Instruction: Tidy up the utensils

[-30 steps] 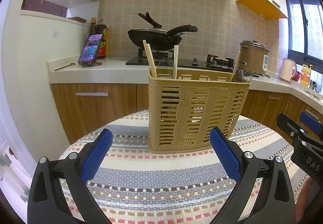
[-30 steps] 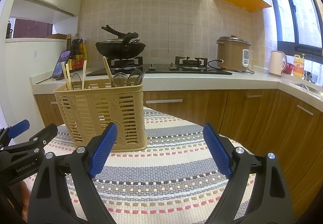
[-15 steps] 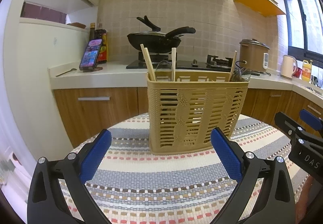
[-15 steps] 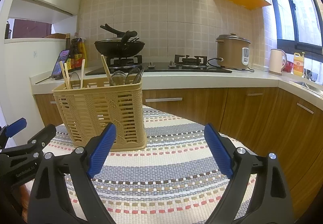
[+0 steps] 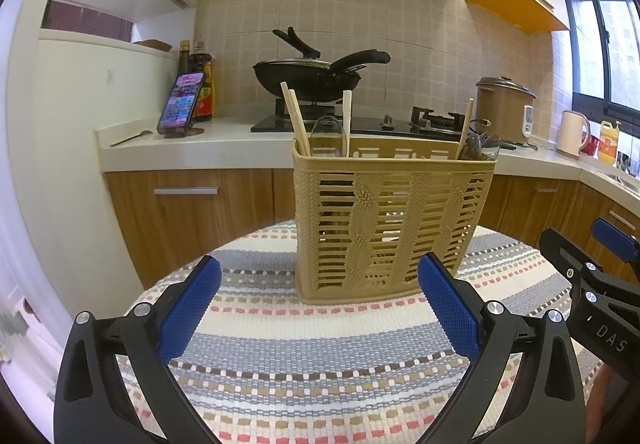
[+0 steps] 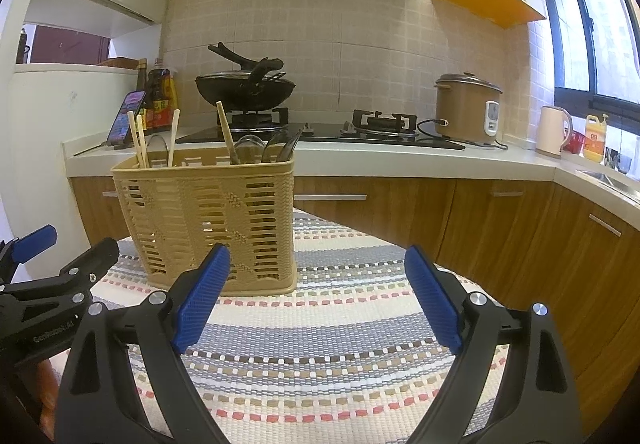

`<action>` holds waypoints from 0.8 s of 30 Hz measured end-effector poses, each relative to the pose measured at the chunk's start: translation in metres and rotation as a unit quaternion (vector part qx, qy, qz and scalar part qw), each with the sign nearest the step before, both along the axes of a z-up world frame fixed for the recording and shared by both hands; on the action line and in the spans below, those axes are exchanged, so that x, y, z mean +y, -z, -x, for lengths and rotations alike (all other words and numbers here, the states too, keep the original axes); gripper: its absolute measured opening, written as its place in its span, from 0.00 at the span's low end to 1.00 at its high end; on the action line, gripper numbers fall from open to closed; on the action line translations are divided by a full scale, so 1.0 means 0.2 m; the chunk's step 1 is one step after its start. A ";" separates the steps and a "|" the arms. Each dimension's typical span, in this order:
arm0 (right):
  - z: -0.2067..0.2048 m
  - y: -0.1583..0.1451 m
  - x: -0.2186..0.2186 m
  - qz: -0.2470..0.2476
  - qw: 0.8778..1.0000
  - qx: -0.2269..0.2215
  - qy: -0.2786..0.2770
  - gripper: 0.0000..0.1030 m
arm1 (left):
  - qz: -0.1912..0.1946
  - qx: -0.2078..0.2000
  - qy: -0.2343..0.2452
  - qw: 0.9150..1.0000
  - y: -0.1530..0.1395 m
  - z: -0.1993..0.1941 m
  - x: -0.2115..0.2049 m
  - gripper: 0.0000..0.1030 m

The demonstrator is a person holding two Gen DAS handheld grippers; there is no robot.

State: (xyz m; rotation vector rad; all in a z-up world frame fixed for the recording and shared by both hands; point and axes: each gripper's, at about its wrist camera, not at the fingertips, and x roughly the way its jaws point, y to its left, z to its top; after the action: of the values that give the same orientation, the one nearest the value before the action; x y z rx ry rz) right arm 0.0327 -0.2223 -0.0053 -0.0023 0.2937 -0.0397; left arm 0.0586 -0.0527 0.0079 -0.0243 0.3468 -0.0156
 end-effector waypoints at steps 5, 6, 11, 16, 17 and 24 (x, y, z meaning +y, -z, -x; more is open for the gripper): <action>0.00 0.00 0.00 0.001 1.000 -0.002 0.002 0.82 | -0.005 0.000 0.001 1.000 0.00 0.00 -0.01 0.93; 0.00 0.00 0.00 0.001 1.000 -0.002 0.001 0.82 | -0.006 -0.001 0.000 1.000 0.00 0.00 -0.01 0.93; 0.00 0.00 0.00 0.003 1.000 0.002 0.003 0.83 | -0.010 -0.001 -0.005 1.000 0.00 0.00 -0.02 0.93; -0.01 0.01 0.00 0.003 1.000 0.006 0.004 0.83 | -0.010 -0.001 -0.004 1.000 0.00 0.00 -0.02 0.93; -0.01 0.01 0.00 0.003 1.000 0.006 0.004 0.83 | -0.009 -0.001 -0.005 1.000 0.00 0.00 -0.02 0.93; -0.02 0.01 0.00 0.005 1.000 0.007 0.004 0.84 | -0.009 0.000 -0.005 1.000 0.00 0.00 -0.01 0.93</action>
State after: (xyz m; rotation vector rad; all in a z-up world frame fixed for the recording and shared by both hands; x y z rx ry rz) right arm 0.0358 -0.2221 -0.0073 -0.0104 0.3069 -0.0487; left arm 0.0582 -0.0553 0.0078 -0.0077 0.3465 -0.0020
